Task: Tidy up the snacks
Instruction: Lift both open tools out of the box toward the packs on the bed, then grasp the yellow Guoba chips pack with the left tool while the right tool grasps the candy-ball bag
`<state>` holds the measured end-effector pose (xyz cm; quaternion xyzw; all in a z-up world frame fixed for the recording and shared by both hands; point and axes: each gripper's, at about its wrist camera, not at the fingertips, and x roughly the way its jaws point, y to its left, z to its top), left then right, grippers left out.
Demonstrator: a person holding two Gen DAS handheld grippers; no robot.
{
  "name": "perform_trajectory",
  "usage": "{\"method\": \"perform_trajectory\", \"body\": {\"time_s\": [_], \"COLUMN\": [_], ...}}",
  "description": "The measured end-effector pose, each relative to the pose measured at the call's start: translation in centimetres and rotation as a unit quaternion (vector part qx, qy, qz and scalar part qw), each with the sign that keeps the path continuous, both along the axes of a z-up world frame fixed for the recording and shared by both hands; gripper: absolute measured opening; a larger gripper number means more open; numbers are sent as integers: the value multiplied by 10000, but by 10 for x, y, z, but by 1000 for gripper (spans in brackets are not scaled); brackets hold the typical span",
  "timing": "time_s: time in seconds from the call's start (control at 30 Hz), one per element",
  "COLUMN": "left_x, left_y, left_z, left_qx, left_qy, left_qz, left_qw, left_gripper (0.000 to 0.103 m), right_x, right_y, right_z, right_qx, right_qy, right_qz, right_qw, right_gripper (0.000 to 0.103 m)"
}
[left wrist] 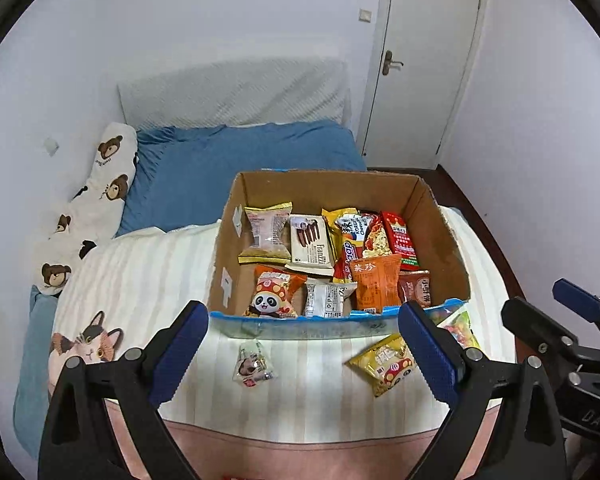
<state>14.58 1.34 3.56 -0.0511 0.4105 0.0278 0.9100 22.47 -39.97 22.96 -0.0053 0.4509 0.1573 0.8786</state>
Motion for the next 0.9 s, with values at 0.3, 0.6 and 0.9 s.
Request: {"method": "perform_trajectory", "body": {"time_s": [0.3, 0.6, 0.9], "left_x": [-27, -18, 30], "left_y": [-6, -16, -55], "left_z": [20, 3, -79], "left_qx": [216, 278, 430], "left_qy": [-310, -159, 984], "left_qz": [-36, -24, -538], "left_qw": [9993, 9995, 9928], "left_gripper": [98, 98, 98], "right_x": [-23, -9, 36], "right_y": [-4, -35, -95], "right_z": [15, -10, -85], "right_qx": [225, 544, 615], "right_qy": [-131, 274, 1145], "right_qz": [12, -282, -928], "right_qw": [9997, 9977, 9872], "right_gripper": [94, 100, 100]}}
